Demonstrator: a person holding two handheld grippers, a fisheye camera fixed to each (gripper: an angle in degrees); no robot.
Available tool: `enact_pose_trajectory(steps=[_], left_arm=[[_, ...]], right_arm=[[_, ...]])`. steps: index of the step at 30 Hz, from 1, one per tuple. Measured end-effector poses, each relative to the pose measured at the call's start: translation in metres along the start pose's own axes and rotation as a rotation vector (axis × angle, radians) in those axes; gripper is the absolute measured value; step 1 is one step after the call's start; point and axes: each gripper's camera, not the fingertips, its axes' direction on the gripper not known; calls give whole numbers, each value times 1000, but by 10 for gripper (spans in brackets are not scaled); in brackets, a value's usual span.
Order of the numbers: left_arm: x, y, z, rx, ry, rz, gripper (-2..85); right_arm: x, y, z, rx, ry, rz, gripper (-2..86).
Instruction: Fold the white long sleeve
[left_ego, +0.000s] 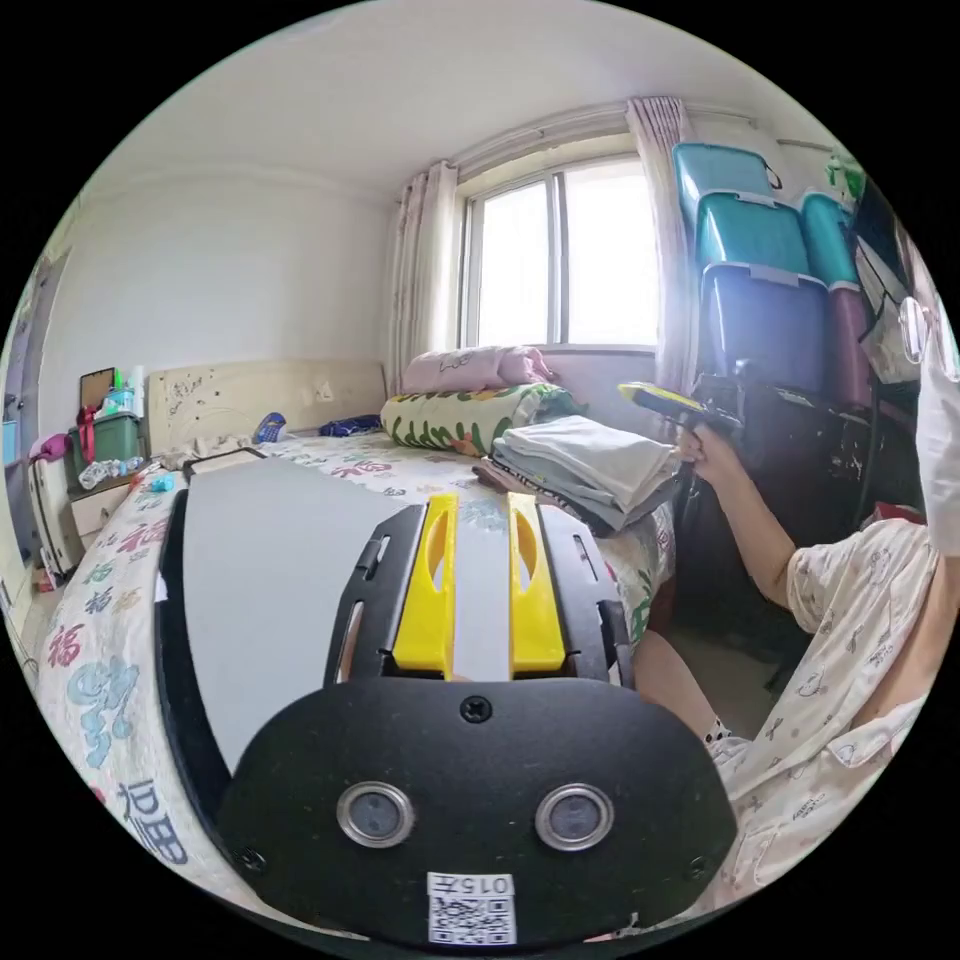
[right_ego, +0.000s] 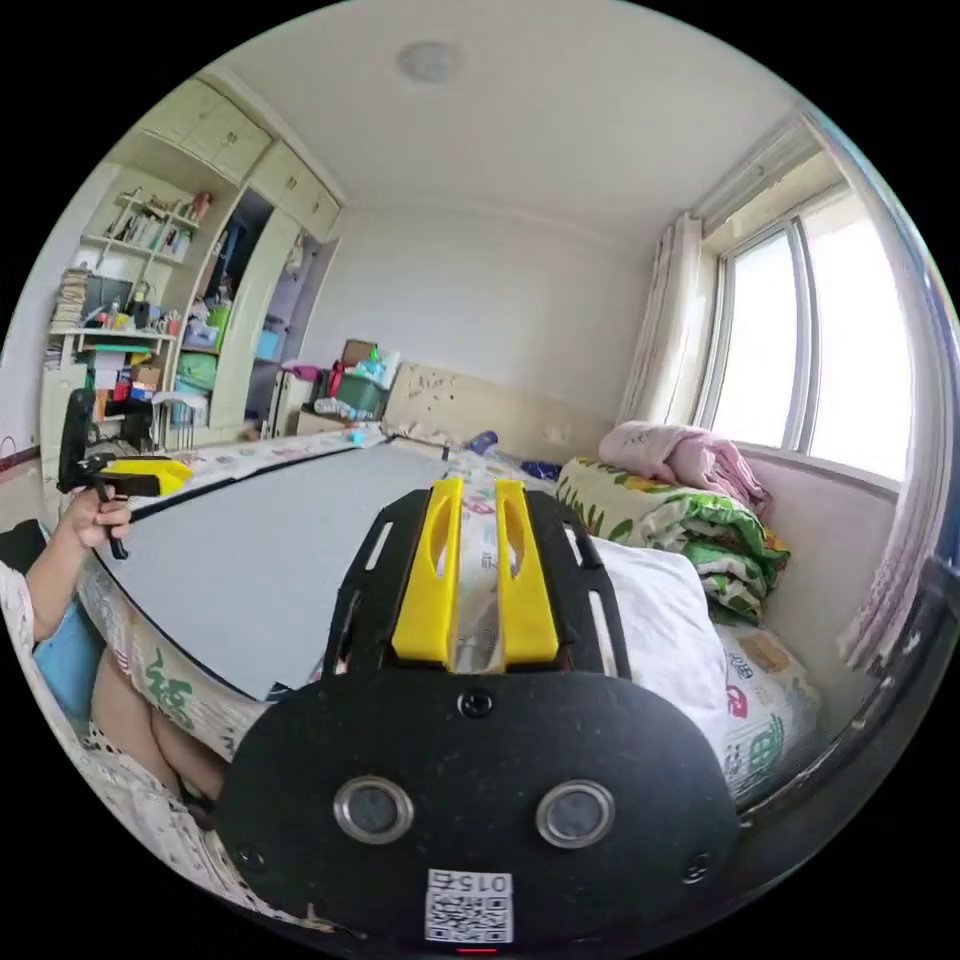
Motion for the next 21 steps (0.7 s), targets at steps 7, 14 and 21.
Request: enact_pose_trajectory(steps=[7,14,21], left_arm=[[-41,-68,202,-142,156,-62,84],[-40,-120,423,-285,288,-126,94],[-44,-143,574,-227,353,-268,97]], right_arm=[[48,-189,159,-322,139,-61,102],[114,-237,257,-747,150,-33,112],[228,-291,139,-624,-129,241,57]])
